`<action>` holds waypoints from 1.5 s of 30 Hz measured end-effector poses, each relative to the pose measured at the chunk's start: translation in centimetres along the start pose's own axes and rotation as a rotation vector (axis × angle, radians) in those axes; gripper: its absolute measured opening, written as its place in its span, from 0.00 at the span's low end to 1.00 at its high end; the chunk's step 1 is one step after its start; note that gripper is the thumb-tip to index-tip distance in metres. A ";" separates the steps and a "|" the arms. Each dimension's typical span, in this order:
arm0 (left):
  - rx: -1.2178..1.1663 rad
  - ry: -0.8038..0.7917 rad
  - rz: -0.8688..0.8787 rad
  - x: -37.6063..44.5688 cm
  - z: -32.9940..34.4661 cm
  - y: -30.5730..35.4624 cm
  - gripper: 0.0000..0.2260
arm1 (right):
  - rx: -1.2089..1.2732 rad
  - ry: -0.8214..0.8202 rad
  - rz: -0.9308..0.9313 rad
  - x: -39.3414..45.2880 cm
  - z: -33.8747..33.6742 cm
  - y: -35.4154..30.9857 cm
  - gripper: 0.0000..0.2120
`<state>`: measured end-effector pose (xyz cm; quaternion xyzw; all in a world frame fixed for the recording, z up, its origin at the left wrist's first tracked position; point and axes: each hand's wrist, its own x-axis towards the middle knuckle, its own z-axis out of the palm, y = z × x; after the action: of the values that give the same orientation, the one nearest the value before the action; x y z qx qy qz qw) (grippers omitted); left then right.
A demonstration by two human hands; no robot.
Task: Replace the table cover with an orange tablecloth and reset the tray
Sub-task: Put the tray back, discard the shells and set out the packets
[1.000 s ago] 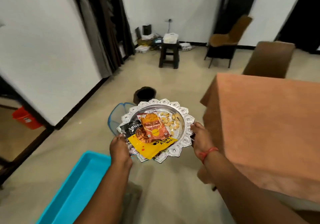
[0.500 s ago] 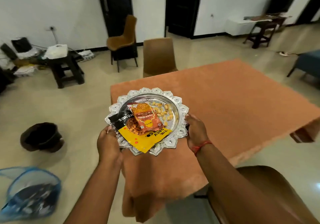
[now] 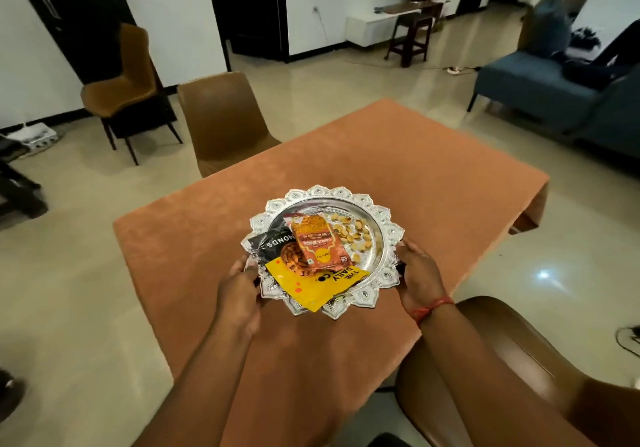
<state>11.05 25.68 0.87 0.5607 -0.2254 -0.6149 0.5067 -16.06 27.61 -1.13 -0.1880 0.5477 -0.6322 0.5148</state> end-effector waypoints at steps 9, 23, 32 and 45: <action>0.138 -0.041 -0.019 9.9 9.7 1.0 0.15 | -0.076 -0.002 0.019 13.1 -1.0 -3.1 0.11; 0.170 0.104 -0.022 22.7 23.6 2.4 0.14 | -0.121 -0.020 0.062 32.2 0.0 -8.1 0.11; 0.235 0.150 -0.058 23.1 23.1 1.2 0.15 | -0.155 -0.054 0.099 33.1 -0.9 -6.1 0.13; 1.439 -0.214 0.900 22.0 24.8 0.5 0.21 | -1.452 -0.387 -0.724 37.7 8.1 -9.2 0.21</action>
<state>-8.45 -0.99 -2.16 0.5422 -0.8085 -0.1121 0.1994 -28.68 -9.94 -2.64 -0.7428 0.6268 -0.2050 0.1156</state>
